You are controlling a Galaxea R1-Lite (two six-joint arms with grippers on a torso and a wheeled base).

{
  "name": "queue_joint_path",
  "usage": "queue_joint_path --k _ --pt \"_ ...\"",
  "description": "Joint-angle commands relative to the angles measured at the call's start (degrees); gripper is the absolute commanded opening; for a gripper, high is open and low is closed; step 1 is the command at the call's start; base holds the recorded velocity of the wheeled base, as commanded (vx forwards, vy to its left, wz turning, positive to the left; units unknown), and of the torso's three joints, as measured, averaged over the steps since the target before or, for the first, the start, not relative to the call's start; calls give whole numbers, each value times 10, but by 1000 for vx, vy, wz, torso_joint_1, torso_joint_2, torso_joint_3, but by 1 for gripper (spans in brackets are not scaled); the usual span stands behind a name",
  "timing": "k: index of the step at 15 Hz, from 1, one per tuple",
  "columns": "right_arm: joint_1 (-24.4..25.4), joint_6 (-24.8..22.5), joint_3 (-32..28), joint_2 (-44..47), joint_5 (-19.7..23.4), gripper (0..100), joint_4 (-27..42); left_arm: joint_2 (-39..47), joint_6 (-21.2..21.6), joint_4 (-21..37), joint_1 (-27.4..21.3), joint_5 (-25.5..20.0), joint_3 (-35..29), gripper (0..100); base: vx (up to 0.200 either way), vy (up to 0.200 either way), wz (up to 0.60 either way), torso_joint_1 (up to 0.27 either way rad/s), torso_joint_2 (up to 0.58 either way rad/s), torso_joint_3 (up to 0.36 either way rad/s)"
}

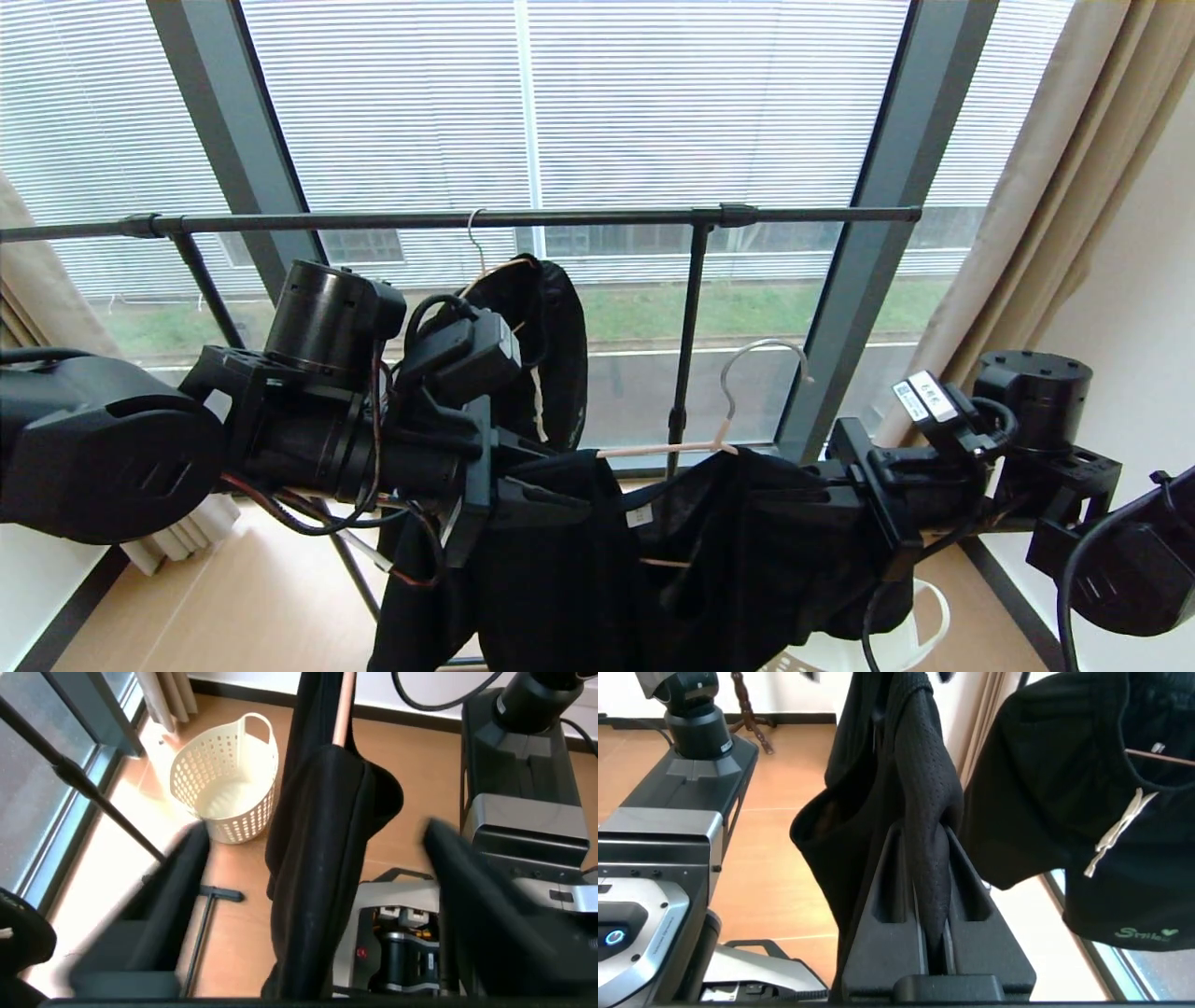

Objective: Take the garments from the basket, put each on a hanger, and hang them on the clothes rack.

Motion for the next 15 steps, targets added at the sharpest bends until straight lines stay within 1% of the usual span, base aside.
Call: queue_joint_path --k 1,9,10,12,15 --pt "0 0 0 -3 0 0 0 -1 1 0 0 0 2 0 0 0 0 0 0 0" --pt "-1 0 2 -8 -2 0 0 -3 1 -2 0 -2 5 0 0 0 0 0 0 0" --pt "-2 0 4 -8 -2 100 0 -3 2 -2 2 -2 5 0 0 0 0 0 0 0" --pt "-7 0 4 -8 -2 100 0 -3 2 -2 5 -2 5 0 0 0 0 0 0 0" --pt "-44 -9 -9 -6 0 100 -1 -31 1 -3 28 -10 21 0 0 0 0 0 0 0"
